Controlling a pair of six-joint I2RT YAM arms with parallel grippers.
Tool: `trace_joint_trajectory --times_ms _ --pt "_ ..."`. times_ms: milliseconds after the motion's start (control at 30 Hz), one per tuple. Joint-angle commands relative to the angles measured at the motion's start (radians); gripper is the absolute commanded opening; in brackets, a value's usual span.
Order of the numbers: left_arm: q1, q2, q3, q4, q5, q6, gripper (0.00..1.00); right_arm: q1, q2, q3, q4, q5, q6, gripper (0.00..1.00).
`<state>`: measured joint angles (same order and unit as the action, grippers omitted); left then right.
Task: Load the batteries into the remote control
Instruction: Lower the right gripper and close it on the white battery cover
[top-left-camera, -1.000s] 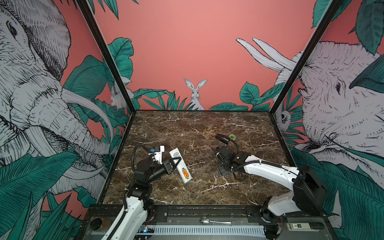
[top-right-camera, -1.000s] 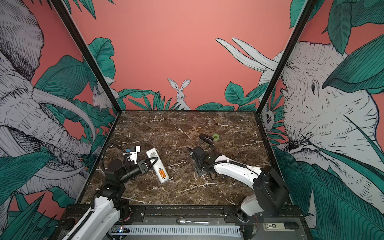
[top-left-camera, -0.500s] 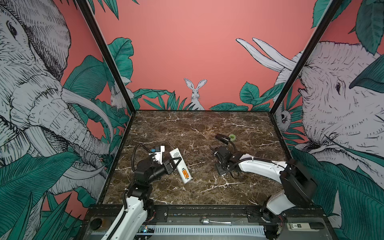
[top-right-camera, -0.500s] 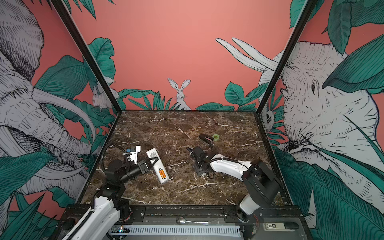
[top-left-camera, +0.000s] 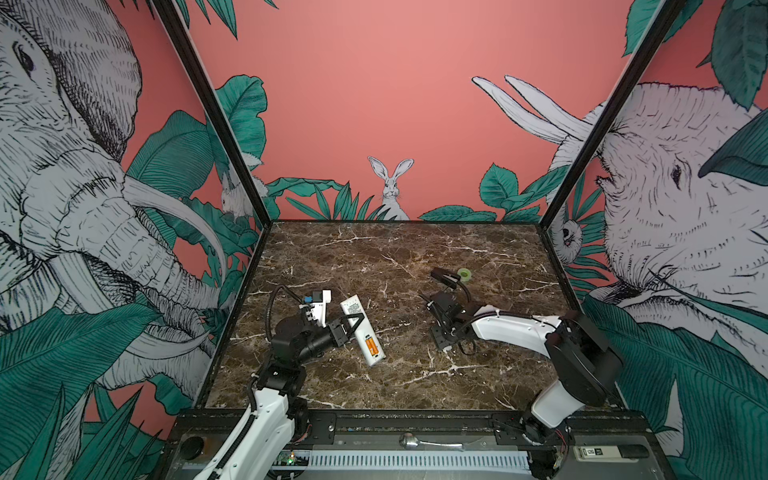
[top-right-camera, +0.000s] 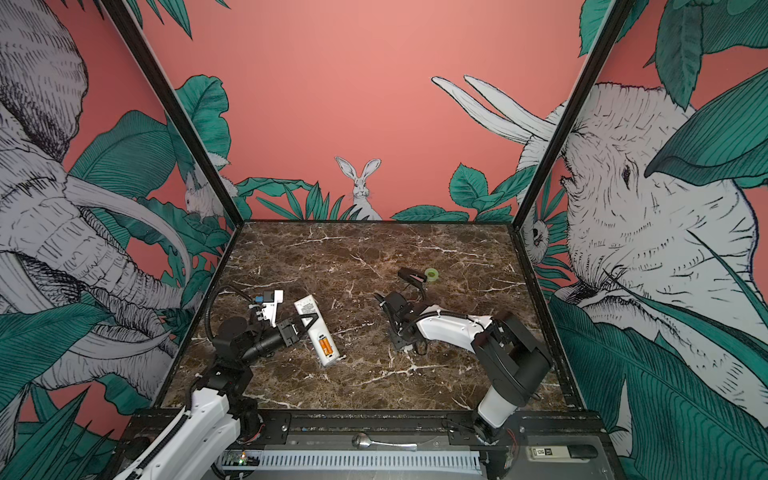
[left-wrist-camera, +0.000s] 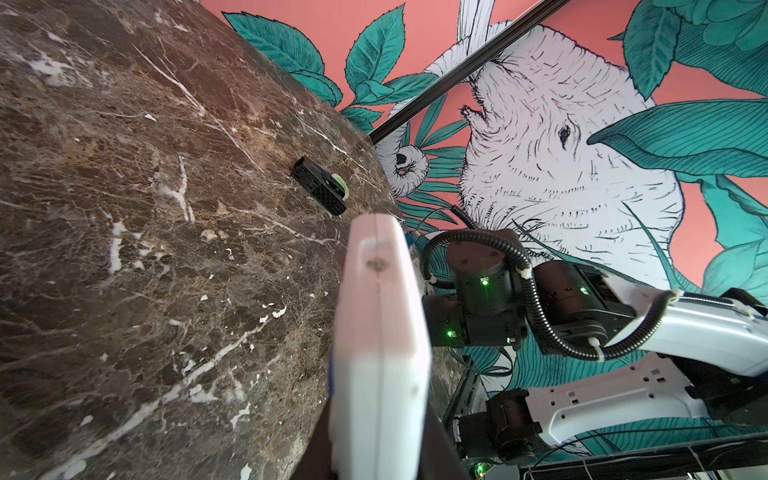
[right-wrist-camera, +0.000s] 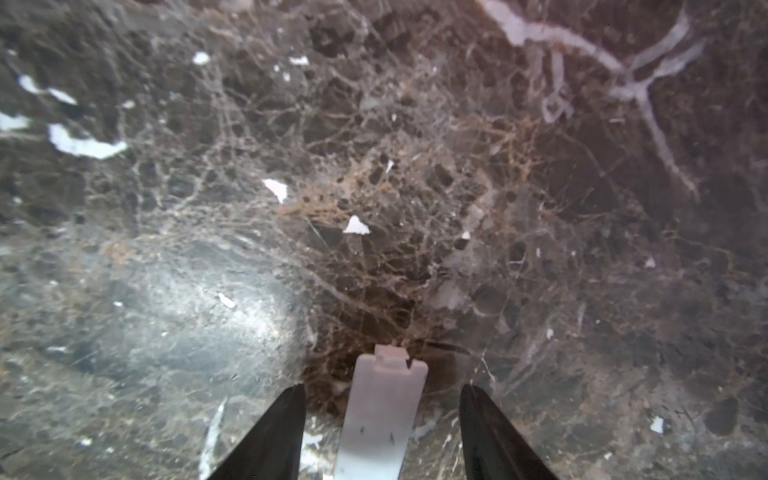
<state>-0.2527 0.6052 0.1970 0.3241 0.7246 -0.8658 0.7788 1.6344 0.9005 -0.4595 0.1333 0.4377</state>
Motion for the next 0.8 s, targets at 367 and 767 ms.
trace_joint_trajectory --times_ms 367,767 --pt "-0.007 -0.023 -0.004 0.038 0.012 0.001 0.0 -0.017 0.029 -0.009 0.041 -0.026 0.003 0.51" --pt "-0.01 0.001 0.002 0.049 0.004 -0.002 0.0 -0.023 0.041 -0.018 0.053 -0.031 -0.002 0.41"
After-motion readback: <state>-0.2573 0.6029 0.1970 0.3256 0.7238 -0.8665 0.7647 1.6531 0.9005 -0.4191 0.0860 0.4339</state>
